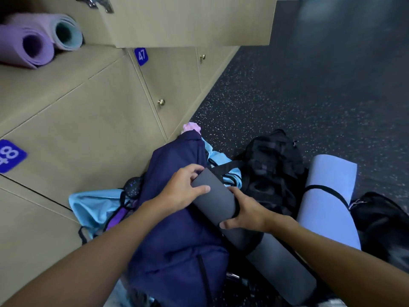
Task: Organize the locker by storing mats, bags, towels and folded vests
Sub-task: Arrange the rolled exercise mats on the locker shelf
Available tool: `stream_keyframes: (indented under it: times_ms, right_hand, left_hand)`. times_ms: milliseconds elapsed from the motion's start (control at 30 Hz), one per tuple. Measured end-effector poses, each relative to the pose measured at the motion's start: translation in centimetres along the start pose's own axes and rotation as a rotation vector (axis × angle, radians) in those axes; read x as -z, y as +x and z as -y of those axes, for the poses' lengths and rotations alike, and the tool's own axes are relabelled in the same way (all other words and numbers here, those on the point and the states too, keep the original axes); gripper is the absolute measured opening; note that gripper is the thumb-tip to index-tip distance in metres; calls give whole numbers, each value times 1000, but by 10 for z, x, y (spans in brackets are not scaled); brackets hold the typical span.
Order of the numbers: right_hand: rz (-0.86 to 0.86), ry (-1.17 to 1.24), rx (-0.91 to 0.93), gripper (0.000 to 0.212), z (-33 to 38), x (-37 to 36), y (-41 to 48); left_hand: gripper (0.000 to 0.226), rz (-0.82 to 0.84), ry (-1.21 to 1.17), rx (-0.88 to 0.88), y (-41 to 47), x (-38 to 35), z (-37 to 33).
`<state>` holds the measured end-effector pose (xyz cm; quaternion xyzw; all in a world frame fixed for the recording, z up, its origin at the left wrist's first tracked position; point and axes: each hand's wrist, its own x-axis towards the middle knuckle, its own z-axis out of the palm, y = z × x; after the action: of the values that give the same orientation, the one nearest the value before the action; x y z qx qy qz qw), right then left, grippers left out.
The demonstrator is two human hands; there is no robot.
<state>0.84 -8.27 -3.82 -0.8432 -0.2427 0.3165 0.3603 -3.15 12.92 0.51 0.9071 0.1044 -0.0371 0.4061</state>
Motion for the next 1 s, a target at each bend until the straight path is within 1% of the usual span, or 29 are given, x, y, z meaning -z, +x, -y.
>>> stream_keyframes:
  times_ms: [100, 167, 233, 333, 367, 400, 433, 500, 600, 667, 733, 800, 867, 933, 1000]
  right_hand:
    - [-111, 65, 105, 90, 34, 19, -1]
    - [-155, 103, 166, 87, 63, 32, -2]
    - [-192, 120, 225, 88, 92, 44, -4]
    - [-217, 141, 321, 83, 140, 56, -7]
    - [-221, 143, 352, 82, 156, 57, -8]
    - [-227, 148, 386, 82, 172, 57, -8]
    - [-232, 154, 418, 84, 187, 57, -8]
    - [-231, 184, 466, 88, 214, 54, -10]
    - [-161, 266, 535, 89, 241, 52, -11]
    - [-91, 230, 546, 91, 248, 53, -11]
    - [-47, 146, 514, 92, 251, 53, -13]
    - [-74, 128, 498, 86, 256, 53, -13]
    - [-127, 147, 519, 83, 269, 53, -11]
    - [-174, 197, 560, 78, 284, 53, -7]
    - [-183, 257, 592, 73, 300, 53, -2]
  left_hand:
    - [50, -177, 28, -166, -6, 36, -33]
    - [56, -300, 24, -227, -12, 64, -50]
    - [73, -382, -59, -205, -22, 88, -62]
    - [101, -391, -319, -187, -44, 109, -76]
    - [111, -417, -377, -176, -50, 115, -79]
    - [118, -467, -424, -169, -56, 120, -84]
    - [119, -534, -478, -167, -60, 127, -87]
    - [110, -649, -606, -179, -67, 146, -95]
    - [101, -727, -682, -202, -77, 180, -101]
    - [95, -799, -701, -217, -83, 204, -103]
    - [88, -862, -751, -233, -88, 225, -102]
    - [90, -867, -818, -237, -91, 238, -100]
    - [87, -834, -840, -242, -90, 239, -96]
    - [85, -746, -813, -240, -88, 229, -94]
    - [82, -679, -802, -209, -84, 220, -92]
